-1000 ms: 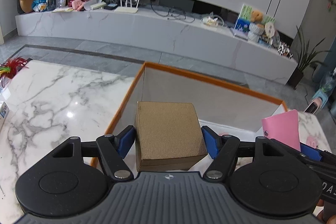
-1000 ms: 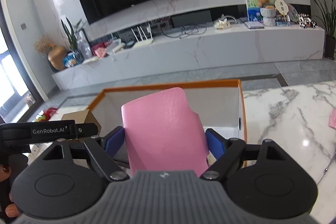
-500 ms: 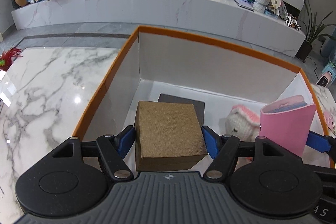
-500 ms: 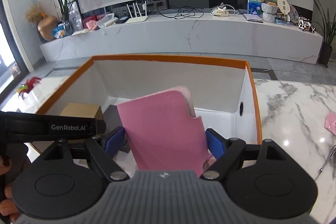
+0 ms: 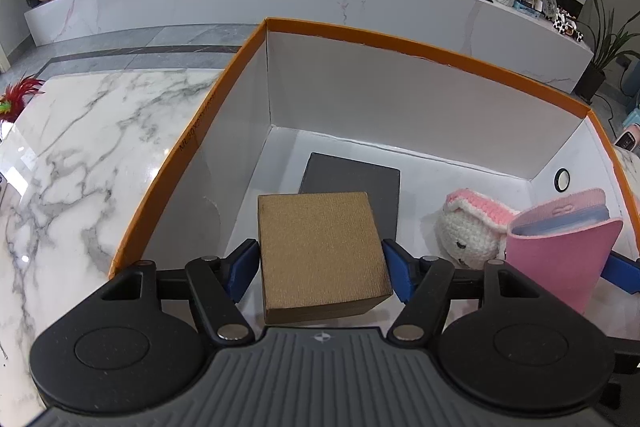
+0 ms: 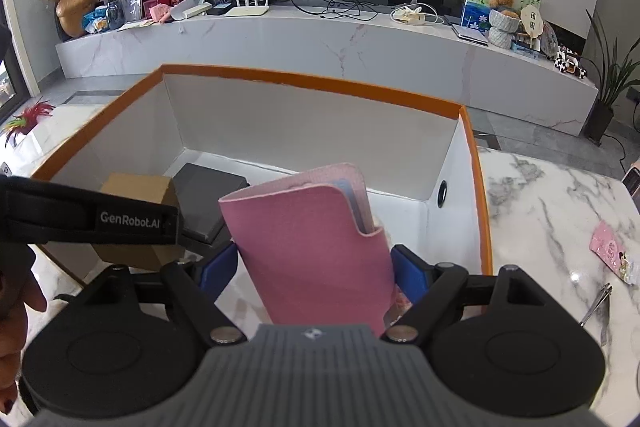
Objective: Organize objects
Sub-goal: 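Carry the brown box and pink notebook over the orange box and lower them inside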
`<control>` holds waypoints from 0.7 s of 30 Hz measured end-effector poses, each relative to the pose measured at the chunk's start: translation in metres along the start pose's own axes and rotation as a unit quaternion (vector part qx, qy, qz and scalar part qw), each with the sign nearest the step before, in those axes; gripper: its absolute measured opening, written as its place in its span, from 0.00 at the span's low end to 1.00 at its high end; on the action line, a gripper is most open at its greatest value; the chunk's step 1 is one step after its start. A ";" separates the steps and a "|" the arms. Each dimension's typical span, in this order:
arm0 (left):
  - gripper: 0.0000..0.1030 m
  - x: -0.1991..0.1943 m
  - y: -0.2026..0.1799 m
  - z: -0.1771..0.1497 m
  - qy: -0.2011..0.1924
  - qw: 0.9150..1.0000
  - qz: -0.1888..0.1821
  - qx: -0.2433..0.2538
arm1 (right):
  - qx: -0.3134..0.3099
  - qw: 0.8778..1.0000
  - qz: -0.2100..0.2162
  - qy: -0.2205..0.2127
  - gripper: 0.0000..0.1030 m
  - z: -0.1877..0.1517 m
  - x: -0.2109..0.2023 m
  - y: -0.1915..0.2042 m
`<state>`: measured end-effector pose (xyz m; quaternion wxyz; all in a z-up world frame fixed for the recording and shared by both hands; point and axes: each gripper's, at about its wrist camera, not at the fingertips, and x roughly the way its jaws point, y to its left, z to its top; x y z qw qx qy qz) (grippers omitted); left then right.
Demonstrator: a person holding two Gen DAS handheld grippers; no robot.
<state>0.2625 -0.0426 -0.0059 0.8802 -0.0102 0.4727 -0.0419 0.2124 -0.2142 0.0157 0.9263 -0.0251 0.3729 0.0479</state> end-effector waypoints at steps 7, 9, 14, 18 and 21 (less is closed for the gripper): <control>0.75 0.003 -0.004 -0.001 0.003 1.000 0.013 0.012 | 0.001 1.000 -0.004 0.004 0.81 0.000 0.003 0.001; 0.75 0.003 -0.005 -0.001 0.003 1.000 0.016 0.013 | 0.000 1.000 -0.007 0.005 0.81 0.000 0.003 0.003; 0.74 0.004 -0.006 -0.001 0.003 1.000 0.020 0.016 | 0.000 1.000 -0.013 0.007 0.82 0.000 0.005 0.006; 0.74 0.005 -0.006 -0.002 0.003 1.000 0.022 0.018 | 0.000 1.000 -0.018 0.008 0.82 -0.001 0.006 0.007; 0.74 0.005 -0.005 -0.002 0.002 1.000 0.023 0.017 | -0.001 1.000 -0.020 0.008 0.82 -0.001 0.007 0.008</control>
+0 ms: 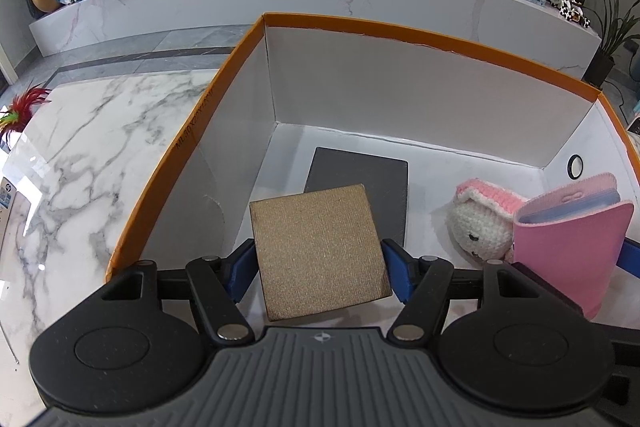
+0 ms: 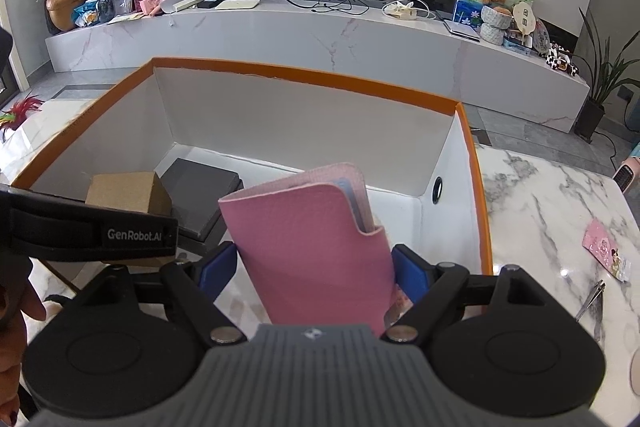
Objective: Organize objects
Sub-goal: 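Carry the brown box and pink notebook over the orange box and lower them inside, then open the left gripper to drop the brown box while the right releases the notebook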
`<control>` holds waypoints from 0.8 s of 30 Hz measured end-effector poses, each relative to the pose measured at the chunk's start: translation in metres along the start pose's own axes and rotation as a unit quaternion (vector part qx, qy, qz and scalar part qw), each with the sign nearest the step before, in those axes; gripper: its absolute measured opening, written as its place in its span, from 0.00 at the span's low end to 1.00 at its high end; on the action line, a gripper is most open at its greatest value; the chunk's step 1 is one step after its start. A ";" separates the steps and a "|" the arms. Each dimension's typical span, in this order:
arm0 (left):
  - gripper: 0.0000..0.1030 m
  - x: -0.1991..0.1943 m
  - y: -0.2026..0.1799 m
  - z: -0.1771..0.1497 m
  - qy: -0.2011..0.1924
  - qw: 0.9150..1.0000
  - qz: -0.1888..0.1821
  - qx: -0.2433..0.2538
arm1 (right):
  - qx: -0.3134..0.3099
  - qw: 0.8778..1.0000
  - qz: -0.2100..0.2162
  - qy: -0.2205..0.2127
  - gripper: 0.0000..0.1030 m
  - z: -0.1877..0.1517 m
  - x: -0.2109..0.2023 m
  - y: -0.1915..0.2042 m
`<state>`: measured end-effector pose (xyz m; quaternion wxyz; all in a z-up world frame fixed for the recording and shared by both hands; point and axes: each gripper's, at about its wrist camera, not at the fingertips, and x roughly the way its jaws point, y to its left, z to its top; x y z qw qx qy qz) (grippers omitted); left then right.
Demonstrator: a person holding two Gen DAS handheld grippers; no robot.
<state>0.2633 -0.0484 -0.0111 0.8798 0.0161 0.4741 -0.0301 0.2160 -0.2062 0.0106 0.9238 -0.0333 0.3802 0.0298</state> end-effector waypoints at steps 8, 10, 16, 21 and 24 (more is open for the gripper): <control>0.74 0.000 0.002 0.000 -0.004 1.000 0.001 -0.007 | 0.000 1.000 -0.001 0.000 0.82 0.000 0.000 0.001; 0.75 0.000 0.002 0.000 -0.004 1.000 0.002 -0.006 | 0.000 1.000 -0.002 0.000 0.82 0.000 0.000 0.001; 0.74 -0.002 0.000 0.000 -0.015 1.000 0.013 -0.003 | 0.000 1.000 -0.017 -0.005 0.89 0.000 0.000 0.000; 0.74 -0.011 -0.001 0.003 -0.034 0.999 0.015 -0.003 | -0.001 1.000 -0.013 -0.007 0.90 0.000 0.000 -0.002; 0.74 -0.012 -0.002 0.004 -0.038 0.999 0.015 -0.002 | -0.002 1.000 -0.014 -0.009 0.91 0.000 0.000 -0.001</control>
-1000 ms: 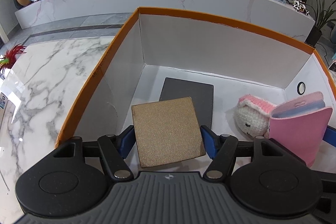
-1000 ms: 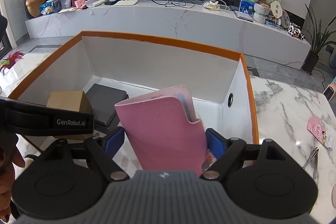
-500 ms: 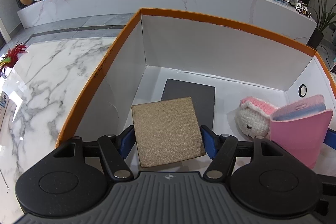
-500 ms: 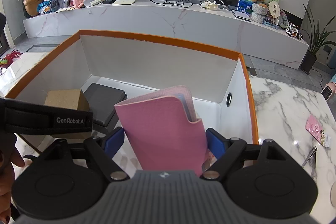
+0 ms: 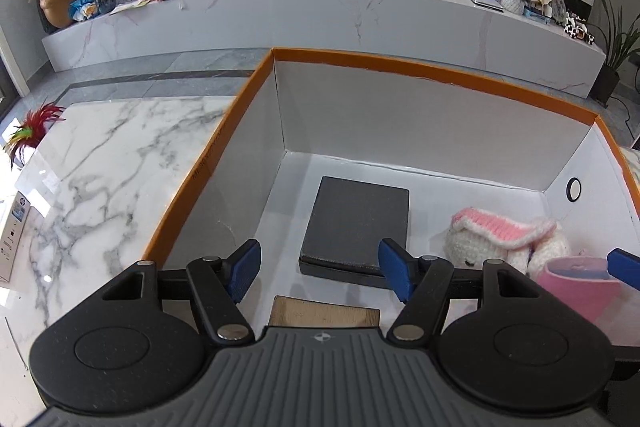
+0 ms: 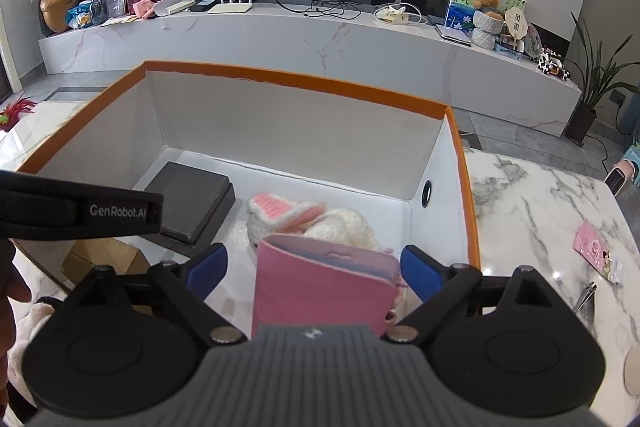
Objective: Organize objects
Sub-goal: 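Open the left gripper to drop the brown box while the right releases the notebook, then withdraw both grippers from the orange box toward the toys on the table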
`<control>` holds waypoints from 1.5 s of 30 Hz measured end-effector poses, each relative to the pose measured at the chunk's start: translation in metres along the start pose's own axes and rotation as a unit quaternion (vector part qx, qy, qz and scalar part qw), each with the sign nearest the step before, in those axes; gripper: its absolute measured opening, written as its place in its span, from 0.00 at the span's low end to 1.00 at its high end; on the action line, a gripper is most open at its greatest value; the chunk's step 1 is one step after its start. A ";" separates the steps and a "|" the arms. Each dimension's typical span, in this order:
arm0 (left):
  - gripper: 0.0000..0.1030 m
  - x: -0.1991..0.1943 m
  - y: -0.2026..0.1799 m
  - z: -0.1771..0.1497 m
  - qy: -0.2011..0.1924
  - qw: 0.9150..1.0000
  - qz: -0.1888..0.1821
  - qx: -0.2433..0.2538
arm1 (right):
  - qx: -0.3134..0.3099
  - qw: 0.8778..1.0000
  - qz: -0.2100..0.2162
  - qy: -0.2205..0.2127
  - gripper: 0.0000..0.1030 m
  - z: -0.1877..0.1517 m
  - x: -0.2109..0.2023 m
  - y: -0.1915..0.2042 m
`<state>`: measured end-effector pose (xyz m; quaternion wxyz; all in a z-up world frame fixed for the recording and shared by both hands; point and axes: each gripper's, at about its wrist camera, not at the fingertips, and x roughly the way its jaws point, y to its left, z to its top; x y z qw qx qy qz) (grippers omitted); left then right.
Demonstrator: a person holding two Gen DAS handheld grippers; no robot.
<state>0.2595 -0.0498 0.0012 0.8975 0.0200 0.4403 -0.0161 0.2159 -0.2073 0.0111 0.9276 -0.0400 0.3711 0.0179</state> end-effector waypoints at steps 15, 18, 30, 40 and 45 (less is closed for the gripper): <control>0.75 -0.007 -0.001 0.000 -0.010 1.000 -0.005 -0.002 | -0.013 1.000 -0.001 -0.016 0.96 0.001 -0.007 0.003; 0.74 -0.008 -0.001 0.000 -0.011 1.000 -0.006 -0.002 | -0.015 1.000 -0.001 -0.018 0.96 0.001 -0.009 0.004; 0.75 -0.018 -0.003 -0.003 -0.017 1.000 -0.008 0.000 | -0.017 1.000 -0.003 -0.024 0.99 -0.001 -0.019 0.005; 0.75 -0.044 0.005 -0.003 -0.036 0.999 -0.015 -0.008 | -0.013 0.999 -0.002 -0.041 0.99 -0.001 -0.041 0.001; 0.75 -0.068 0.014 -0.005 -0.052 0.998 -0.034 -0.007 | -0.013 0.998 0.008 -0.053 0.99 -0.003 -0.060 -0.005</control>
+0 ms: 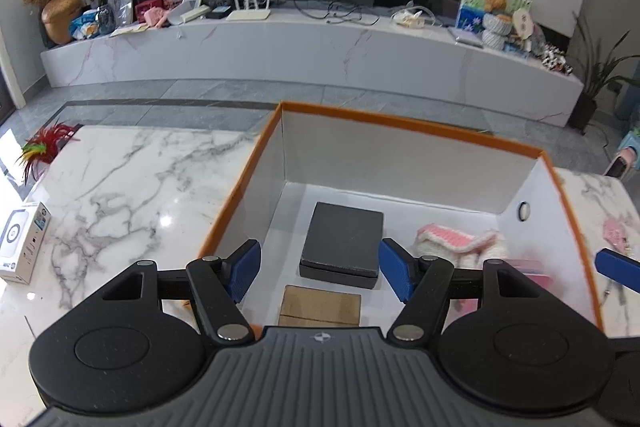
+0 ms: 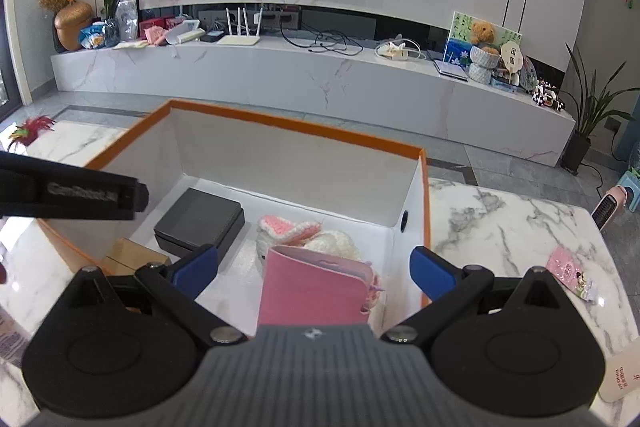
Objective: Organize objects
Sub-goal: 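Withdraw both grippers from the orange box toward the toys on the table, then grasp the white lotion tube with the left gripper while the right grasps the illustrated book box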
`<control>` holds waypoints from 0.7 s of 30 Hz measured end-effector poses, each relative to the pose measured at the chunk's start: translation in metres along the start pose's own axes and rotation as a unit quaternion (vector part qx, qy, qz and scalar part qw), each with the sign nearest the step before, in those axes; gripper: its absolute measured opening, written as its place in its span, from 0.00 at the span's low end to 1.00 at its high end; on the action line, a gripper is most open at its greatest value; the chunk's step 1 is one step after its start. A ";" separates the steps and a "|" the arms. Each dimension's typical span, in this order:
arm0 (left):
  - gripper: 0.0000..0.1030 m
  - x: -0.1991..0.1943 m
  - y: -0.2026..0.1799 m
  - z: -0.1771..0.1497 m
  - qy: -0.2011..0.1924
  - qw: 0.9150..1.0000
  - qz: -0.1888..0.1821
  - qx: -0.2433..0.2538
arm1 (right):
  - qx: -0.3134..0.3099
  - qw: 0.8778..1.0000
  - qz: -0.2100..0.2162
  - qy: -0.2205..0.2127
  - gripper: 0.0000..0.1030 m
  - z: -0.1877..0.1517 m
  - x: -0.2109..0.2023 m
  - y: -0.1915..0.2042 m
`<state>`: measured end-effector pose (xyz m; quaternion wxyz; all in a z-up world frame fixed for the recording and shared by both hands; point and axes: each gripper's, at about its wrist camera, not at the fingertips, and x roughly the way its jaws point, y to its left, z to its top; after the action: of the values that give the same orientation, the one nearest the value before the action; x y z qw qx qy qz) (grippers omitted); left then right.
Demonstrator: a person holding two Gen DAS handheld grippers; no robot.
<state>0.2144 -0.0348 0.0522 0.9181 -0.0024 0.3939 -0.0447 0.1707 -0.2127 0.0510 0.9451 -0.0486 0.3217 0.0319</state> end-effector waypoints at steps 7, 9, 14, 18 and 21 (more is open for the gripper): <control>0.76 -0.032 0.029 -0.015 0.010 0.998 -0.054 -0.008 | 0.005 1.000 0.021 -0.019 0.99 -0.008 -0.038 -0.023; 0.78 -0.039 0.043 -0.024 0.018 0.998 -0.061 -0.014 | 0.017 0.999 0.032 -0.018 0.99 -0.014 -0.048 -0.032; 0.78 -0.048 0.077 -0.052 0.047 0.996 -0.076 -0.014 | 0.043 0.997 0.065 0.003 0.99 -0.037 -0.059 -0.043; 0.78 -0.058 0.108 -0.091 0.053 0.996 -0.069 -0.027 | 0.034 0.995 0.089 0.021 0.99 -0.051 -0.064 -0.036; 0.78 -0.062 0.120 -0.118 0.053 0.996 -0.067 -0.025 | 0.020 0.993 0.112 0.030 0.99 -0.060 -0.068 -0.029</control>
<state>0.0961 0.0933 0.0105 0.8903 -0.0490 0.4424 -0.0959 0.0828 -0.2500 0.0471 0.9261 0.0055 0.3542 0.1297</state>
